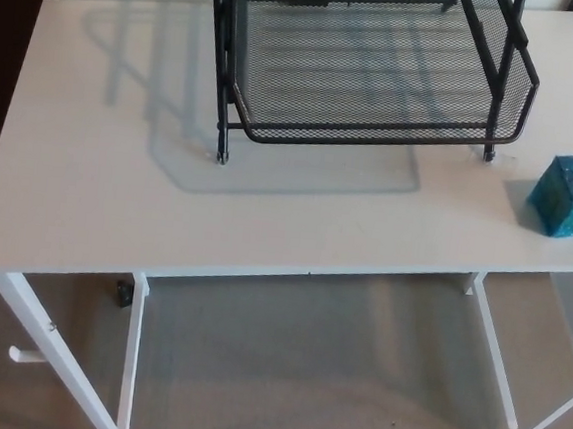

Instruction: The robot walks towards a desk on which a file tray is kept in the middle and a cube is kept to its right. The robot lifts the cube using its right hand and places it on the file tray.

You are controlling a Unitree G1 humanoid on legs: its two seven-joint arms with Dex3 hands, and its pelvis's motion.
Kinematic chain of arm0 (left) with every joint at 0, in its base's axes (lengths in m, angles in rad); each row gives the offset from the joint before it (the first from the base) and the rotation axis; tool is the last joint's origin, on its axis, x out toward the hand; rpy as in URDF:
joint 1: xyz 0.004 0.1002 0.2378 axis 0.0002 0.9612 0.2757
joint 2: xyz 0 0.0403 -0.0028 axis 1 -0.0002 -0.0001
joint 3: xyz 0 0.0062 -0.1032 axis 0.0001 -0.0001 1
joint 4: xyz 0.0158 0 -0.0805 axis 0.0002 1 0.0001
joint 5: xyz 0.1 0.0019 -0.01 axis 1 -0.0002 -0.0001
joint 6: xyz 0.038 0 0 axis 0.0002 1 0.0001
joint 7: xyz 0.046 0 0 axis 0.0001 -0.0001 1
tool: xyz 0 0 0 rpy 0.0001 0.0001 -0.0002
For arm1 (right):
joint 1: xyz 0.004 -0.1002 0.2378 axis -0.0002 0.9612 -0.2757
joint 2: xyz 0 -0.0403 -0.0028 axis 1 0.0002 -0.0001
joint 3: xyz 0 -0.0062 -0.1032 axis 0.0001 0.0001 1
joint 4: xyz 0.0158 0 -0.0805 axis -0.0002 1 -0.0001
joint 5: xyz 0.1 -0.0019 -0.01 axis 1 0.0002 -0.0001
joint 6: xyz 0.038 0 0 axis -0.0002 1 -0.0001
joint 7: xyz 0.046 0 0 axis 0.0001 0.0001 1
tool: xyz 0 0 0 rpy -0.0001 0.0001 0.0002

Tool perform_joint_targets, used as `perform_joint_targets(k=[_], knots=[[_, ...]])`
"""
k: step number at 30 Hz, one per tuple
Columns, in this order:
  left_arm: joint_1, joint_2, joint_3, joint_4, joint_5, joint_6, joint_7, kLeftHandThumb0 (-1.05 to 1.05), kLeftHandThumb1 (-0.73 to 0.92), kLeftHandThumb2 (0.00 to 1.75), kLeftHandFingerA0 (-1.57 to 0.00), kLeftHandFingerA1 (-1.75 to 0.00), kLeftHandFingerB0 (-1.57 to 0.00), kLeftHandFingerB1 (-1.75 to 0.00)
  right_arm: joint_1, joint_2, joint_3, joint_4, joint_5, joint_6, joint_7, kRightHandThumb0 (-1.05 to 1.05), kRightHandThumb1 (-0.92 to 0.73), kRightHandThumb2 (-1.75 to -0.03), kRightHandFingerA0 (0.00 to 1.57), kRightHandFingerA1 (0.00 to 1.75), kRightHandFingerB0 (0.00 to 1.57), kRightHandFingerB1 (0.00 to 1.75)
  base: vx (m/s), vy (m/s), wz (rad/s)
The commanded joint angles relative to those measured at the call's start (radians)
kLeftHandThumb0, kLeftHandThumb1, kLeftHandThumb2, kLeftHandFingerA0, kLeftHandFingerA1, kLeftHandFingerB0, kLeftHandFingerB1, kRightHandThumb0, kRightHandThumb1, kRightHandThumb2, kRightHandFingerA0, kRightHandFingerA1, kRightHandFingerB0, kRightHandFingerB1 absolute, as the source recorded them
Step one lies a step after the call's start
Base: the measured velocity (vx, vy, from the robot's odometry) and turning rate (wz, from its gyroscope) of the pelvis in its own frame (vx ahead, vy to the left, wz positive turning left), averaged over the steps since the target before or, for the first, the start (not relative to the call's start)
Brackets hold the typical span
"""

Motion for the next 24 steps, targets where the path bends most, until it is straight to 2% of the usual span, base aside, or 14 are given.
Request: perform_joint_targets(k=[1, 2, 4, 5, 6, 7, 12, 13, 15, 16, 17, 18, 19, 24], knots=[[0.006, 0.004, 0.109, 0.0, -0.113, -0.033, -0.026, -1.03, 0.92, 0.67, -0.22, -0.92, -0.19, -0.78, -0.152, 0.218, -0.991, 0.317, 1.073, -0.094, 0.26, -0.54, -0.53, -0.55, 0.48, 0.53, 0.06, 0.33, 0.0, 0.0, 0.0], [0.0, 0.006, 0.148, -0.017, -0.149, -0.025, -0.011, -1.05, 0.72, 1.28, -0.33, -0.88, -0.19, -0.76, -0.185, 0.223, -1.074, 0.326, 1.133, -0.142, 0.242, -0.72, -0.4, -0.79, 0.5, 0.71, 0.04, 0.38, 0.0, 0.0, 0.0], [0.001, 0.019, 0.195, -0.041, -0.193, -0.051, -0.04, -0.99, 0.7, 1.26, -0.36, -0.89, -0.16, -0.75, -0.228, 0.2, -1.137, 0.272, 1.151, -0.103, 0.223, -0.59, -0.43, -0.82, 0.38, 0.67, 0.02, 0.37, 0.0, 0.0, 0.0], [-0.008, 0.019, 0.215, -0.045, -0.209, -0.063, -0.028, -0.98, 0.69, 1.24, -0.48, -0.94, -0.23, -0.77, -0.27, 0.181, -1.154, 0.283, 1.156, -0.11, 0.225, -0.42, -0.37, -0.97, 0.08, 0.58, 0.01, 0.55, 0.0, 0.0, 0.0], [-0.011, 0.018, 0.233, -0.053, -0.22, -0.076, -0.021, -0.98, 0.69, 1.24, -0.48, -0.94, -0.23, -0.77, -0.306, 0.166, -1.176, 0.284, 1.16, -0.098, 0.239, -0.42, -0.37, -0.97, 0.08, 0.58, 0.01, 0.55, 0.0, 0.0, 0.0], [-0.023, 0.019, 0.243, -0.057, -0.224, -0.072, -0.013, -1.03, 0.92, 0.8, -0.34, -1.05, -0.2, -0.89, -0.347, 0.155, -1.171, 0.313, 1.142, -0.116, 0.217, -0.73, -0.44, -0.85, 0.33, 0.71, 0.01, 0.49, 0.0, 0.0, 0.0], [-0.036, 0.02, 0.256, -0.069, -0.224, -0.075, -0.018, -1.03, 0.92, 0.85, -0.31, -1.01, -0.14, -0.86, -0.416, 0.14, -1.21, 0.347, 1.134, -0.134, 0.236, -0.88, -0.45, -0.88, 0.3, 0.79, 0.01, 0.58, 0.0, 0.0, 0.0], [-0.04, 0.022, 0.257, -0.071, -0.223, -0.076, -0.022, -1.03, 0.92, 0.85, -0.3, -1.01, -0.14, -0.86, -0.429, 0.138, -1.22, 0.338, 1.136, -0.134, 0.241, -0.99, -0.54, -0.57, 0.13, 1.2, 0.0, 0.99, 0.0, 0.0, 0.0], [-0.073, 0.024, 0.248, -0.074, -0.215, -0.076, -0.041, -1.05, 0.92, 0.76, -0.31, -1.16, -0.16, -0.98, -0.555, 0.093, -1.18, 0.243, 1.097, -0.112, 0.247, -1.05, -0.57, -0.6, 0.25, 1.39, 0.06, 1.06, 0.0, 0.0, 0.0], [-0.081, 0.024, 0.238, -0.076, -0.206, -0.076, -0.052, -1.05, 0.92, 0.75, -0.32, -1.14, -0.16, -0.97, -0.604, 0.08, -1.147, 0.167, 1.066, -0.105, 0.232, -0.99, -0.6, -0.58, 0.12, 1.2, 0.0, 0.81, 0.0, 0.0, 0.0], [-0.075, 0.024, 0.23, -0.081, -0.197, -0.076, -0.062, -1.05, 0.92, 0.75, -0.32, -1.14, -0.16, -0.97, -0.61, 0.087, -1.131, 0.106, 1.045, -0.108, 0.212, -0.99, -0.6, -0.58, 0.12, 1.2, 0.0, 0.81, 0.0, 0.0, 0.0], [-0.066, 0.022, 0.228, -0.086, -0.193, -0.08, -0.064, -1.05, 0.92, 0.73, -0.34, -1.14, -0.18, -0.98, -0.609, 0.091, -1.114, 0.066, 1.026, -0.105, 0.214, -1.02, -0.52, -0.95, 0.15, 0.83, 0.0, 0.53, 0.0, 0.0, 0.0], [-0.063, 0.023, 0.219, -0.081, -0.181, -0.078, -0.062, -1.03, 0.92, 0.76, -0.34, -1.09, -0.18, -0.93, -0.612, 0.089, -1.101, 0.035, 1.016, -0.102, 0.236, -0.86, -0.49, -0.91, 0.16, 0.71, 0.0, 0.35, 0.0, 0.0, 0.0], [-0.055, 0.018, 0.225, -0.032, -0.167, -0.076, -0.045, -1.05, 0.92, 0.77, -0.35, -1.03, -0.22, -0.9, -0.642, 0.076, -0.995, -0.114, 0.974, -0.067, 0.427, -0.71, -0.48, -0.88, 0.15, 0.55, 0.0, 0.17, 0.0, 0.0, 0.0]])
